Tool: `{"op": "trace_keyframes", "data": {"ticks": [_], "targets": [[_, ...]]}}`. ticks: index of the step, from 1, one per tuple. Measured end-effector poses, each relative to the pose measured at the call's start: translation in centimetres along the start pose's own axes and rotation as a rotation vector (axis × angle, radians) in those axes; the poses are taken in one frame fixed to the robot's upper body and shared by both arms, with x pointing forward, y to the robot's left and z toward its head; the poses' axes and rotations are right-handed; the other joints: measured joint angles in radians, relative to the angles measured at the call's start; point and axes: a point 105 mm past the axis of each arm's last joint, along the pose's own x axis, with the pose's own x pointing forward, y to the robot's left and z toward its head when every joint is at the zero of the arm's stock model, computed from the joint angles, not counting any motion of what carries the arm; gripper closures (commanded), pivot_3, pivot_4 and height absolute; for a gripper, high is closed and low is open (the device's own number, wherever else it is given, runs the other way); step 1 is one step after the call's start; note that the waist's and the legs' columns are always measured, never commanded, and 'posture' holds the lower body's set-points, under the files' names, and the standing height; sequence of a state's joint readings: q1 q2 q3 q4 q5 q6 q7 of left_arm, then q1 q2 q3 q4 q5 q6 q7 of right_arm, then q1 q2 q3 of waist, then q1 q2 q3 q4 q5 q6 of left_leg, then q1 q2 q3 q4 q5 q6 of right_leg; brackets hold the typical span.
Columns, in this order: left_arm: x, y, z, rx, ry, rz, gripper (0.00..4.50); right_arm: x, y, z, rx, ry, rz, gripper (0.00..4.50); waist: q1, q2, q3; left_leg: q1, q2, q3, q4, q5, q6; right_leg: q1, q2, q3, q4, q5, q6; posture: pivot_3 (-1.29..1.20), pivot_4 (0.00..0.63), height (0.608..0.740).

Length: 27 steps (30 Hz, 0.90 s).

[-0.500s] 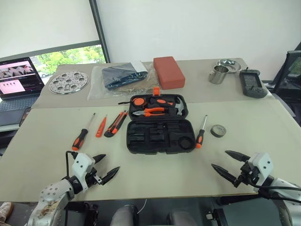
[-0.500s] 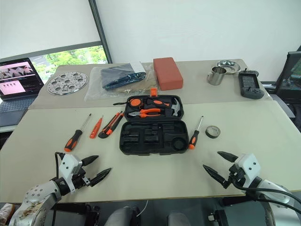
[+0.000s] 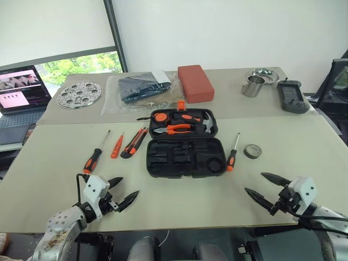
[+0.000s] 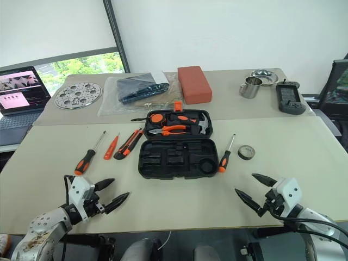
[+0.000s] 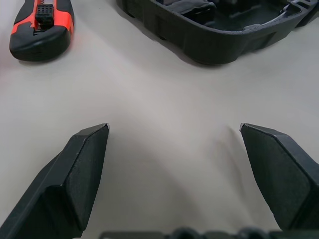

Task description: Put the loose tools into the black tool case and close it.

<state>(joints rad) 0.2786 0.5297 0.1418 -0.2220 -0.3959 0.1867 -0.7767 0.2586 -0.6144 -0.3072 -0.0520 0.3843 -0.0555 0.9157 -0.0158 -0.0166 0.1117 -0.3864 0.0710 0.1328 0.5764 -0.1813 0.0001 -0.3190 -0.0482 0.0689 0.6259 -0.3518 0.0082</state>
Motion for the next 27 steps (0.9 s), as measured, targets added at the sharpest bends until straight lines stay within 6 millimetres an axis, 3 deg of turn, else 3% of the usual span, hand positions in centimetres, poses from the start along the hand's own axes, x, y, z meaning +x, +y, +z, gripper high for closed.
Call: {"op": "trace_keyframes", "data": {"ticks": [2, 4, 6, 8, 14, 18, 22, 25, 27], "targets": [[0.0, 0.2, 1.0, 0.000, -0.050, 0.010, 0.00, 0.2, 0.1, 0.7, 0.004, -0.024, 0.014, 0.02, 0.000, 0.000, 0.000, 0.000, 0.000, 0.000, 0.000, 0.000, 0.000, 0.000, 0.000, 0.000, 0.000, 0.000, 0.000, 0.00, 0.150, 0.740], [-0.1, 1.2, 4.0, 0.011, -0.169, 0.054, 0.00, 1.1, 1.1, 2.5, -0.015, -0.056, 0.095, 0.02, 0.000, 0.000, 0.000, -0.001, 0.001, -0.001, 0.000, 0.000, 0.000, 0.000, 0.002, 0.000, 0.000, 0.000, 0.000, 0.00, 0.150, 0.740], [-0.4, 2.8, 6.8, 0.042, -0.263, 0.136, 0.00, 2.7, 2.7, 5.0, -0.024, -0.123, 0.180, 0.02, -0.002, -0.001, 0.001, -0.001, 0.004, -0.002, 0.001, 0.001, 0.000, 0.000, 0.004, 0.000, 0.001, 0.001, -0.001, 0.00, 0.150, 0.740], [-0.8, 4.3, 7.9, 0.103, -0.263, 0.221, 0.00, 4.5, 4.6, 7.8, -0.033, -0.196, 0.277, 0.02, -0.007, -0.001, 0.000, 0.000, 0.004, -0.001, 0.001, 0.003, 0.003, 0.000, 0.005, 0.000, 0.001, 0.001, -0.001, 0.00, 0.150, 0.740], [-2.5, 9.3, 5.0, 0.096, -0.080, 0.502, 0.00, 7.5, 7.7, 13.2, -0.075, -0.291, 0.446, 0.02, 0.003, -0.006, 0.002, -0.002, 0.004, -0.002, 0.001, 0.003, 0.003, -0.002, 0.006, -0.001, 0.000, 0.000, -0.001, 0.00, 0.150, 0.740], [-2.5, 10.6, 3.0, 0.057, 0.044, 0.563, 0.00, 8.3, 8.9, 14.6, -0.085, -0.312, 0.497, 0.02, 0.018, -0.007, 0.002, -0.003, 0.000, -0.002, 0.000, 0.003, 0.004, -0.002, 0.004, -0.003, -0.001, 0.000, 0.000, 0.00, 0.150, 0.740], [-1.1, 10.9, 2.0, 0.034, 0.102, 0.554, 0.00, 8.4, 9.6, 14.4, -0.080, -0.296, 0.519, 0.02, 0.022, -0.007, 0.002, -0.002, 0.001, -0.002, -0.001, 0.003, 0.003, -0.002, 0.003, -0.003, 0.000, 0.000, 0.000, 0.00, 0.150, 0.740], [-0.7, 11.4, 1.9, 0.005, 0.110, 0.552, 0.70, 8.4, 9.8, 14.5, -0.084, -0.299, 0.519, 0.00, 0.021, -0.005, 0.001, -0.001, 0.004, -0.002, -0.001, 0.003, 0.003, -0.002, 0.003, -0.004, 0.000, 0.001, -0.001, 0.00, 0.150, 0.740], [-0.5, 11.5, 1.9, -0.010, 0.108, 0.538, 1.44, 8.4, 9.8, 14.5, -0.082, -0.296, 0.514, 0.00, 0.018, -0.005, 0.000, -0.001, 0.004, -0.002, -0.001, 0.004, 0.002, -0.002, 0.004, -0.004, 0.001, 0.001, -0.001, 0.00, 0.150, 0.740]]}}
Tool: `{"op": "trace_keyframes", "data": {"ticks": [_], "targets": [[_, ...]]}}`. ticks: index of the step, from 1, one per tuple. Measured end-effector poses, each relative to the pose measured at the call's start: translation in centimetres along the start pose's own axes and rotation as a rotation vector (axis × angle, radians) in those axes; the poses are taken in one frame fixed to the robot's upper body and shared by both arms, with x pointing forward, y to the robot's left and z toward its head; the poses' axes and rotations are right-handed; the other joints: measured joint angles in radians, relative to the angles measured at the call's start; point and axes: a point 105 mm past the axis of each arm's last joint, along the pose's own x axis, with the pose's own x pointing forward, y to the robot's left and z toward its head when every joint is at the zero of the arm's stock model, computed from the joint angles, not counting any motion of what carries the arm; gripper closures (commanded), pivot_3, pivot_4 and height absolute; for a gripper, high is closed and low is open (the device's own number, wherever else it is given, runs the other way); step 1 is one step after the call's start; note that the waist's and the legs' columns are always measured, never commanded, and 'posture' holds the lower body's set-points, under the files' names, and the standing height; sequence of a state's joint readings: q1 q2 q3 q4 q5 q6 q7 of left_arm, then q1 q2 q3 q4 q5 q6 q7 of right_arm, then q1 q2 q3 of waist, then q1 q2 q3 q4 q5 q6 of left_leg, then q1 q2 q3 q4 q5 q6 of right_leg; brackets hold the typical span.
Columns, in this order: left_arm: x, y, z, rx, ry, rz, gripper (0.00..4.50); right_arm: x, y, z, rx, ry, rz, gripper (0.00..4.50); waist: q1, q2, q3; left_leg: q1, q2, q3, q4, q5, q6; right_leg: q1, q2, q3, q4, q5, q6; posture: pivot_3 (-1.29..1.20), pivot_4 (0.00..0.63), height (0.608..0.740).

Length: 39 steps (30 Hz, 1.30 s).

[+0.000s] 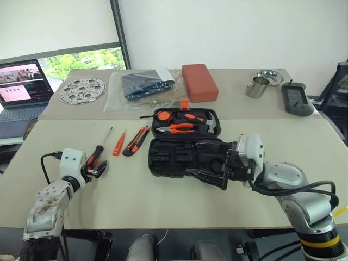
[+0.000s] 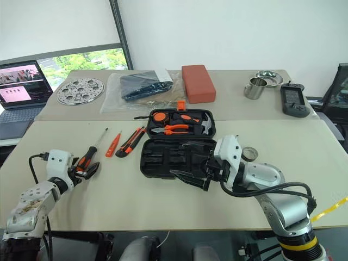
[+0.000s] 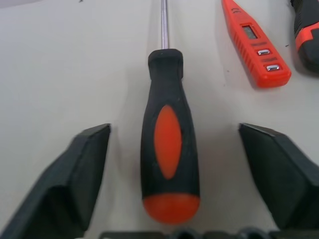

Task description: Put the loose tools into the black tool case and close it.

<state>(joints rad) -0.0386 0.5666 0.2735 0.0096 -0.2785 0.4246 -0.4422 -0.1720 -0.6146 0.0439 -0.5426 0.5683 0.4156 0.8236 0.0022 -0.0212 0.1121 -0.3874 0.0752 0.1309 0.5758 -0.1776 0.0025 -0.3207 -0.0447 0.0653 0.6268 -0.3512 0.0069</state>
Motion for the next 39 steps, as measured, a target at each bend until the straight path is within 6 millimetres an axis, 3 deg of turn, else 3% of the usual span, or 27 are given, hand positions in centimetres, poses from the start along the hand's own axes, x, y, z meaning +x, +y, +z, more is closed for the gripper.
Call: {"op": "trace_keyframes", "data": {"ticks": [6, 11, 13, 16, 18, 20, 22, 27, 31, 39], "targets": [[0.3, 0.9, 0.1, -0.021, 0.000, -0.008, 3.51, -0.5, -0.6, -0.8, -0.003, 0.035, -0.068, 0.00, -0.014, 0.000, 0.000, 0.000, 0.001, 0.000, 0.000, 0.000, -0.001, -0.001, 0.001, 0.000, 0.001, 0.000, 0.000, 0.00, 0.150, 0.740], [0.4, 0.4, 1.3, -0.008, -0.057, -0.093, 3.51, -1.4, -1.3, -1.0, -0.014, 0.056, -0.116, 0.00, -0.014, -0.001, 0.001, -0.001, 0.000, 0.001, 0.000, 0.001, -0.001, -0.002, 0.001, -0.001, 0.001, 0.000, 0.000, 0.00, 0.150, 0.740], [0.7, -0.2, 3.9, 0.034, -0.143, -0.168, 3.51, -2.3, -1.9, -1.0, -0.023, 0.075, -0.155, 0.00, -0.005, -0.002, 0.001, -0.002, -0.001, 0.001, 0.000, 0.001, -0.001, -0.002, 0.002, -0.003, 0.001, 0.000, 0.000, 0.00, 0.150, 0.740], [1.0, -1.3, 9.3, 0.108, -0.303, -0.287, 3.51, -3.9, -3.0, -1.1, -0.031, 0.103, -0.217, 0.00, 0.005, -0.002, 0.001, -0.002, -0.002, 0.002, 0.000, 0.001, -0.001, -0.001, 0.002, -0.004, 0.000, 0.000, 0.000, 0.00, 0.150, 0.740], [1.0, -3.7, 12.7, 0.208, -0.393, -0.445, 3.51, -4.9, -3.6, -1.4, -0.028, 0.119, -0.254, 0.00, 0.009, -0.001, 0.001, -0.002, -0.005, 0.002, 0.000, 0.001, -0.001, -0.001, 0.002, -0.004, 0.000, 0.000, 0.000, 0.00, 0.150, 0.740], [1.3, -6.4, 14.1, 0.301, -0.418, -0.600, 3.51, -5.4, -4.0, -1.5, -0.023, 0.123, -0.280, 0.00, 0.009, 0.000, 0.000, -0.001, -0.006, 0.003, 0.000, 0.001, 0.000, 0.000, 0.002, -0.003, 0.000, 0.000, 0.001, 0.00, 0.150, 0.740], [1.7, -8.3, 13.7, 0.360, -0.396, -0.714, 3.51, -5.6, -4.2, -1.6, -0.020, 0.125, -0.289, 0.00, -0.002, 0.002, -0.001, -0.001, -0.006, 0.005, 0.000, 0.001, 0.000, -0.001, 0.004, 0.000, -0.001, -0.001, 0.001, 0.00, 0.150, 0.740], [6.4, -14.1, 13.8, 0.697, -0.257, -0.983, 3.51, -6.0, -4.5, -1.9, -0.009, 0.140, -0.307, 0.00, 0.009, 0.001, 0.001, -0.006, -0.007, 0.004, 0.005, 0.001, 0.000, -0.004, 0.008, -0.003, 0.000, -0.001, 0.001, 0.00, 0.150, 0.740], [7.7, -15.8, 14.6, 0.775, -0.257, -1.040, 3.51, -6.6, -4.4, -2.7, 0.009, 0.178, -0.342, 0.00, -0.002, 0.002, 0.000, -0.011, -0.007, 0.004, 0.006, 0.001, 0.001, -0.010, 0.008, 0.002, 0.000, -0.001, 0.002, 0.00, 0.150, 0.740], [7.9, -17.5, 11.0, 0.805, -0.109, -1.199, 3.51, -8.1, -4.3, -3.1, 0.015, 0.241, -0.433, 0.00, -0.005, 0.003, 0.000, -0.013, -0.006, 0.003, 0.007, 0.005, -0.007, -0.014, 0.010, 0.002, 0.002, -0.001, 0.002, 0.00, 0.150, 0.740]]}}
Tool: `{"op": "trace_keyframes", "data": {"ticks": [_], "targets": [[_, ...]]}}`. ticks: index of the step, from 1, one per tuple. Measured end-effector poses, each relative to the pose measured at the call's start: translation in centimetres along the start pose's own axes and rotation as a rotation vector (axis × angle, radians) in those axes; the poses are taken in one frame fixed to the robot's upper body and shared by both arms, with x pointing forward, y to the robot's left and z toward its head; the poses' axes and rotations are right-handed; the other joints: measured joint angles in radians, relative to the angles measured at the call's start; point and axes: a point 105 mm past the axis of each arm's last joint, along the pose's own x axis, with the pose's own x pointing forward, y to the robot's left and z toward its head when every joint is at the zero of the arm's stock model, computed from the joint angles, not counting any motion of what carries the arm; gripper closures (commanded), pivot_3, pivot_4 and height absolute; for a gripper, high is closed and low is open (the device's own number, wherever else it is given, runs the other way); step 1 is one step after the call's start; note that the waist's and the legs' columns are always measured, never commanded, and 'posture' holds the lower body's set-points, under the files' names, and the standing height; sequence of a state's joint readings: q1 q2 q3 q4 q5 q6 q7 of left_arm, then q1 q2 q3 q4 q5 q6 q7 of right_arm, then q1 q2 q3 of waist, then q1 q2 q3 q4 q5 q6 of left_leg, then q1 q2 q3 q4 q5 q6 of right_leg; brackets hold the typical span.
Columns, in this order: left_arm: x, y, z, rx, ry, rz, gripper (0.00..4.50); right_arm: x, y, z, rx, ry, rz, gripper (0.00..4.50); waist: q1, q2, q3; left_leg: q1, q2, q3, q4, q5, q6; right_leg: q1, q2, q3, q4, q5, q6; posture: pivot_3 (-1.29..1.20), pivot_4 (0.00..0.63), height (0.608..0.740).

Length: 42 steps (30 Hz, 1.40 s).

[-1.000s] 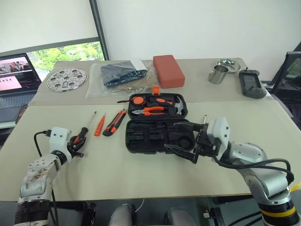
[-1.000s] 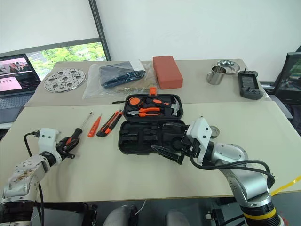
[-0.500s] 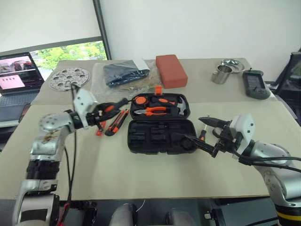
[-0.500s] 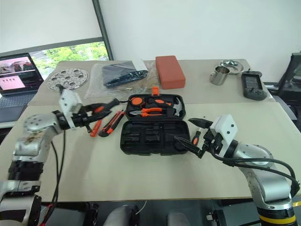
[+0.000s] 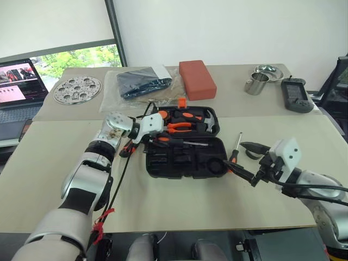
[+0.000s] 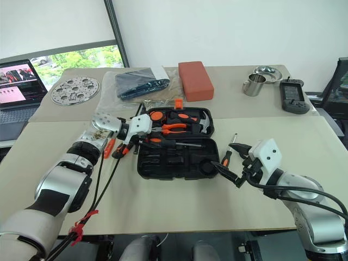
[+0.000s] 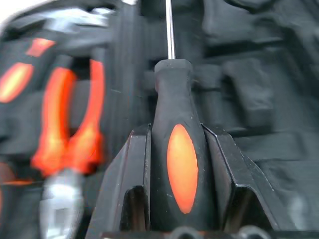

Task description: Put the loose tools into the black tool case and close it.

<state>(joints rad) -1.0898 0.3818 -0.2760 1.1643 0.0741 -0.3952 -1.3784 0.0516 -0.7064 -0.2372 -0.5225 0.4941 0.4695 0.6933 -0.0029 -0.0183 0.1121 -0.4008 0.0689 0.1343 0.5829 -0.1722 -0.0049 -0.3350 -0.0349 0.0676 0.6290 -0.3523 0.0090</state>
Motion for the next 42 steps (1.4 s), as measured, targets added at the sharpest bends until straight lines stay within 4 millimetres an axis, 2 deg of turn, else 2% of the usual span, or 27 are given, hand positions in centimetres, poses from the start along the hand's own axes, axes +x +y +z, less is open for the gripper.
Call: {"op": "trace_keyframes", "data": {"ticks": [5, 13, 27, 36, 38, 39, 42], "targets": [[0.3, 0.2, -0.2, -0.008, 0.019, 0.019, 3.51, -0.2, 0.1, 0.0, -0.001, 0.007, -0.013, 0.00, 0.000, 0.000, 0.000, 0.000, 0.000, -0.001, 0.005, -0.005, 0.008, 0.001, 0.000, 0.000, 0.004, 0.000, 0.000, 0.00, 0.150, 0.740], [0.4, 1.3, 0.3, 0.000, 0.023, 0.087, 3.51, -0.2, 0.2, 0.2, -0.003, 0.004, -0.017, 0.00, -0.001, 0.001, 0.000, -0.001, 0.000, -0.002, 0.007, -0.005, 0.008, 0.001, 0.001, -0.001, 0.005, 0.000, 0.000, 0.00, 0.150, 0.740], [0.0, 1.6, -0.8, 0.000, 0.091, 0.123, 3.51, 0.0, 0.0, 0.4, -0.012, -0.004, -0.021, 0.00, 0.000, 0.001, -0.001, 0.001, 0.000, -0.002, 0.008, -0.004, 0.007, 0.001, 0.001, -0.001, 0.009, 0.000, 0.000, 0.00, 0.150, 0.740], [-0.3, 1.2, -1.1, -0.015, 0.098, 0.086, 3.51, 0.0, 0.0, 0.4, -0.008, -0.003, -0.022, 0.00, -0.002, 0.001, -0.001, 0.002, 0.000, -0.003, 0.008, -0.004, 0.007, 0.001, 0.001, 0.000, 0.012, 0.000, 0.000, 0.00, 0.150, 0.740], [-0.3, 1.4, -1.1, -0.009, 0.108, 0.101, 2.50, 0.0, 0.0, 0.3, -0.008, -0.003, -0.022, 0.00, -0.002, 0.001, -0.001, 0.002, 0.000, -0.003, 0.008, -0.004, 0.007, 0.001, 0.001, 0.000, 0.012, 0.000, 0.000, 0.00, 0.150, 0.740], [-0.3, 1.4, -1.4, -0.008, 0.127, 0.105, 2.37, -0.1, 0.0, 0.3, -0.008, -0.003, -0.022, 0.00, -0.003, 0.001, -0.001, 0.002, 0.000, -0.003, 0.008, -0.004, 0.007, 0.001, 0.001, 0.000, 0.012, 0.000, 0.000, 0.00, 0.150, 0.740], [-0.2, 1.3, -1.8, -0.010, 0.145, 0.110, 1.31, -0.1, 0.0, 0.2, -0.005, -0.001, -0.023, 0.00, -0.002, 0.001, -0.001, 0.002, 0.000, -0.003, 0.009, -0.004, 0.007, 0.001, 0.001, 0.000, 0.013, 0.000, 0.000, 0.00, 0.150, 0.740]]}}
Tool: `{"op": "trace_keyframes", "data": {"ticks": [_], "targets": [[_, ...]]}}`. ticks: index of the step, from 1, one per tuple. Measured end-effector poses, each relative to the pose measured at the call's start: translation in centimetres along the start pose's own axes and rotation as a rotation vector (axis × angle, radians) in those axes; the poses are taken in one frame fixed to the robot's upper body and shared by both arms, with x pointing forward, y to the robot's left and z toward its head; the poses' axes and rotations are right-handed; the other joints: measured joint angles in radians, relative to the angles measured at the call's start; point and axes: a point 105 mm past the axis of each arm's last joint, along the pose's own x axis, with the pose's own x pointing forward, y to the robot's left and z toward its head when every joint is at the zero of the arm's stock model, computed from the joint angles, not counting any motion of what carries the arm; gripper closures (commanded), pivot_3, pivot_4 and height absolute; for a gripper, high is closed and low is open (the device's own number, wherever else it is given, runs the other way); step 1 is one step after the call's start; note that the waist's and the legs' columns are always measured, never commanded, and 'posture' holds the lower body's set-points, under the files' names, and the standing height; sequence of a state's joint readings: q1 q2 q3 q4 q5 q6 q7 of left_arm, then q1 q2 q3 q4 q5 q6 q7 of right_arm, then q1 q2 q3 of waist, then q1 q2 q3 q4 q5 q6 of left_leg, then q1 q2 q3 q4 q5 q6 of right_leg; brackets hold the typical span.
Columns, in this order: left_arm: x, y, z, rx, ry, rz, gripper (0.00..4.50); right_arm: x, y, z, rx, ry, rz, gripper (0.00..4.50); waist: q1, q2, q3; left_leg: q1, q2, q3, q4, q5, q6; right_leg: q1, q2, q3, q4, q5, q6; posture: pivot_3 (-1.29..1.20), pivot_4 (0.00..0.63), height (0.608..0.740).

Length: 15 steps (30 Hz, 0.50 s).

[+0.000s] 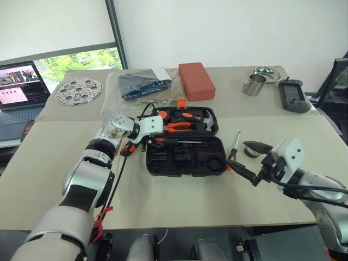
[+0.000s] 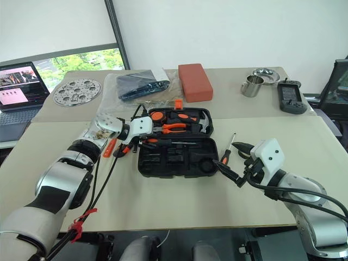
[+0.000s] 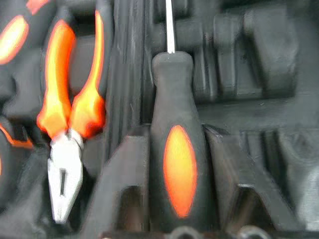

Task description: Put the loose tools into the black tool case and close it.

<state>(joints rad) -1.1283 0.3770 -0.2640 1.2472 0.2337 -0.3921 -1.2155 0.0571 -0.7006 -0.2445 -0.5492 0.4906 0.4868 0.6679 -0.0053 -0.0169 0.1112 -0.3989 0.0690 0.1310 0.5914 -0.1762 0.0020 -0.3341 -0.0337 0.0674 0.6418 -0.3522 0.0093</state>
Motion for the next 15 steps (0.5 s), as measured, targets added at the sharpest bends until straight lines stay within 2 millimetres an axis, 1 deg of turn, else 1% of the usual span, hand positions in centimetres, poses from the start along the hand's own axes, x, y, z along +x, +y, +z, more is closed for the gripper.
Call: {"op": "trace_keyframes", "data": {"ticks": [2, 3, 4, 6, 11, 12, 15], "targets": [[0.0, 0.0, -0.2, -0.004, 0.008, 0.005, 0.52, 0.0, 0.0, 0.0, 0.001, 0.001, 0.000, 0.00, 0.000, 0.000, 0.000, 0.000, 0.000, 0.000, 0.000, 0.000, 0.000, 0.000, 0.000, 0.000, 0.000, 0.000, 0.000, 0.00, 0.150, 0.740], [0.0, 0.0, -0.2, 0.000, 0.009, 0.004, 0.24, 0.0, 0.0, -0.1, 0.002, 0.002, 0.000, 0.00, 0.000, 0.000, 0.000, 0.000, 0.000, 0.000, 0.000, 0.000, 0.000, 0.000, 0.000, 0.000, 0.001, 0.000, 0.000, 0.00, 0.150, 0.740], [-0.1, 0.3, 0.0, 0.009, 0.007, 0.021, 0.07, 0.0, 0.0, -0.1, 0.003, 0.003, 0.000, 0.00, 0.000, 0.000, 0.000, 0.001, 0.000, 0.000, 0.001, 0.000, 0.000, 0.001, 0.000, 0.000, 0.001, 0.000, 0.000, 0.00, 0.150, 0.740], [-0.5, 0.9, 0.0, 0.020, 0.023, 0.054, 0.07, 0.0, 0.0, -0.1, 0.003, 0.002, 0.001, 0.00, 0.000, 0.000, 0.000, 0.000, 0.000, -0.001, 0.001, 0.000, 0.000, 0.001, 0.000, 0.000, 0.001, 0.000, 0.000, 0.00, 0.150, 0.740], [-0.5, 1.2, 0.3, 0.030, 0.017, 0.071, 0.07, 0.0, 0.1, -0.1, 0.005, 0.001, 0.001, 0.00, 0.001, 0.001, -0.001, -0.001, 0.000, -0.001, 0.001, 0.000, 0.000, 0.000, 0.000, 0.000, 0.001, 0.000, 0.000, 0.00, 0.150, 0.740], [-0.6, 1.4, 0.6, 0.032, 0.004, 0.076, 0.07, 0.0, 0.1, -0.1, 0.005, 0.001, 0.001, 0.00, 0.001, 0.001, -0.001, -0.001, 0.000, -0.001, 0.001, 0.000, 0.000, 0.000, 0.001, 0.000, 0.001, 0.000, 0.000, 0.00, 0.150, 0.740], [-1.5, 2.6, 2.6, 0.048, -0.056, 0.096, 0.07, 0.0, 0.1, -0.1, 0.006, 0.001, 0.002, 0.00, 0.002, 0.001, -0.001, -0.001, 0.000, -0.001, 0.001, 0.000, -0.001, -0.001, 0.001, 0.000, 0.001, 0.000, 0.000, 0.00, 0.150, 0.740]]}}
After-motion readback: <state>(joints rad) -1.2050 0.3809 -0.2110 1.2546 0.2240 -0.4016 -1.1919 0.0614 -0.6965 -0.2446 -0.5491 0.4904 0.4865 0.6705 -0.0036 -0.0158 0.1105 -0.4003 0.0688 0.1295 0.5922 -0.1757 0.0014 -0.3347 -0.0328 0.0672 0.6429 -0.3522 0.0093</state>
